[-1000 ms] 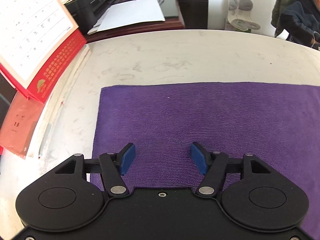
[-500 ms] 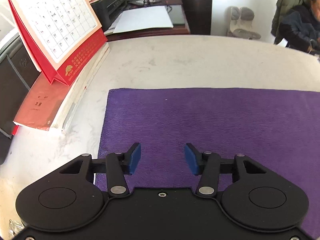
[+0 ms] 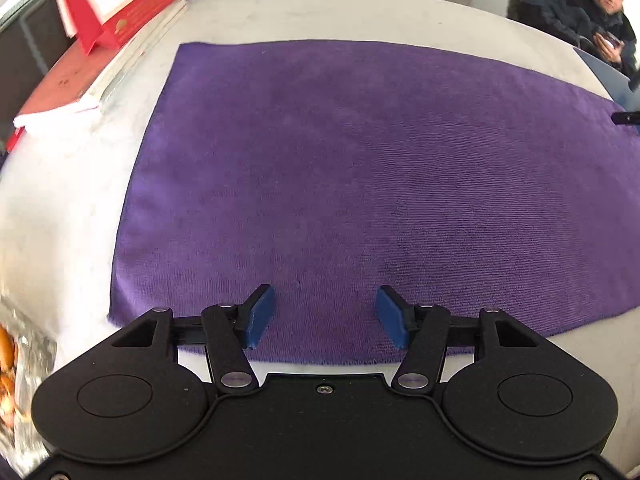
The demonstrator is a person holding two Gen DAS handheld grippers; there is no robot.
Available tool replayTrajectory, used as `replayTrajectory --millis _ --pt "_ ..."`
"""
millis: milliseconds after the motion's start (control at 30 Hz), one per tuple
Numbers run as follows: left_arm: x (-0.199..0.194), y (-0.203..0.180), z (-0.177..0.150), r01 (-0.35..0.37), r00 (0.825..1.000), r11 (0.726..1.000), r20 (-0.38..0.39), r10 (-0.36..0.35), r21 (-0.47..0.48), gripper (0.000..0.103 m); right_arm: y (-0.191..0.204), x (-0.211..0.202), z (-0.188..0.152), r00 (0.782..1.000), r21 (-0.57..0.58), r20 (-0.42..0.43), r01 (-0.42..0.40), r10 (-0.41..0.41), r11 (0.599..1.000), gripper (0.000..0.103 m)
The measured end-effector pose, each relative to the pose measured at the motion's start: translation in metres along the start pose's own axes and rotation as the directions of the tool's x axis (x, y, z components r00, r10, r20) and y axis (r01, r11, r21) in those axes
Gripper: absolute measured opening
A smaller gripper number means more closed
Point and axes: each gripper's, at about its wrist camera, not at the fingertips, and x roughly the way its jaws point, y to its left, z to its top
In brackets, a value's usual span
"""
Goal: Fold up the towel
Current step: 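Open the right gripper and hover both tools over the flattened towel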
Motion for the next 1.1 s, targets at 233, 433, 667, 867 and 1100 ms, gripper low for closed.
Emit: replayTrajectory --millis 233,433,667,867,1100 --pt "-0.003 0.0 -0.006 -0.01 1.0 1.0 -0.011 0.01 -0.018 0.058 -0.001 0.011 0.009 1.0 -0.022 0.017 -0.017 0.018 1.0 0.038" --pt "-0.002 0.001 -0.002 -0.007 1.0 1.0 -0.016 0.006 -0.02 0.058 -0.003 0.016 0.014 0.999 -0.039 0.032 -0.031 0.032 0.999 0.039" --pt "-0.02 -0.004 0.014 0.011 0.999 1.0 0.051 -0.011 0.009 0.056 0.04 -0.076 -0.035 0.989 -0.019 0.104 -0.107 0.109 0.994 0.038" --pt "0.003 -0.018 0.014 0.037 0.999 0.998 0.02 -0.039 0.059 0.056 0.107 -0.113 -0.127 0.996 -0.077 0.004 -0.087 0.087 0.993 0.036" --pt "0.006 -0.013 0.006 0.045 0.999 0.996 0.02 -0.047 0.079 0.057 0.118 -0.118 -0.157 1.0 -0.028 -0.012 -0.025 0.025 0.999 0.037"
